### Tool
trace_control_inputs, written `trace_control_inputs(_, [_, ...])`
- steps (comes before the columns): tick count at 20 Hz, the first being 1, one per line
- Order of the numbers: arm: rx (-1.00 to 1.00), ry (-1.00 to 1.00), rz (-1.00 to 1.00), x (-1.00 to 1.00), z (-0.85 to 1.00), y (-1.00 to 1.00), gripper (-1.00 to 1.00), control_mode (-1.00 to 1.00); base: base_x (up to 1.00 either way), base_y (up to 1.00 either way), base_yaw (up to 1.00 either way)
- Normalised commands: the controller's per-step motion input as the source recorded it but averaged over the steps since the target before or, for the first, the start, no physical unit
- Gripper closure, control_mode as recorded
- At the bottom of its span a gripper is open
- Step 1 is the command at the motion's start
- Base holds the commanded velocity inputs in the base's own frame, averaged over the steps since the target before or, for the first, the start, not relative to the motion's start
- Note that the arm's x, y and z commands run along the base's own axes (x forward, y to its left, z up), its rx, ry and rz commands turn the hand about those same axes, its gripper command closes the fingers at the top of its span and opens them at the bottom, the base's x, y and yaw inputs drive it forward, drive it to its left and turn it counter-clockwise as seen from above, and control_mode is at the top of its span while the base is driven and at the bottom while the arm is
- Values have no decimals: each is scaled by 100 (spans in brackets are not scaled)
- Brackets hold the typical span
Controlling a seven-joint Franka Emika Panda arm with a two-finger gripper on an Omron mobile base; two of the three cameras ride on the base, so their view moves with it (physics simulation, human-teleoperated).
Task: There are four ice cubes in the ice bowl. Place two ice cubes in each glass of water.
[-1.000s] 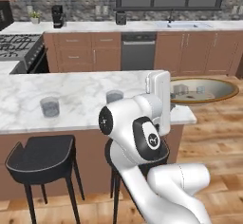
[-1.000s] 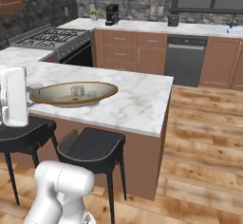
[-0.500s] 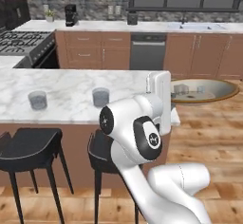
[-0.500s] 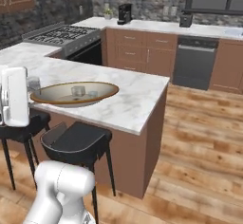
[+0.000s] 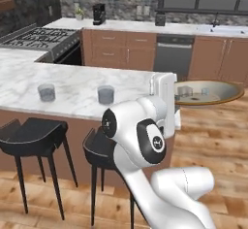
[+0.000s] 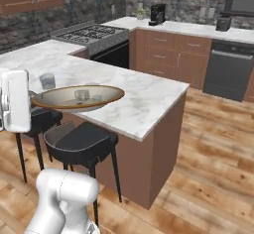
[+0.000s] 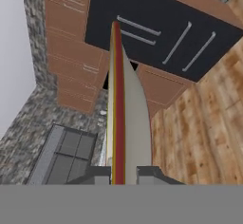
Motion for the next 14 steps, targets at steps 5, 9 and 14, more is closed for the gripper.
trace_control_inputs(5, [0,0,0,0,0,0,100,100,23,-44,39])
trace_control_inputs(9, [0,0,0,0,0,0,100,100,23,-45,35])
trace_control_inputs(14, [0,0,0,0,0,0,100,100,15,-60,19])
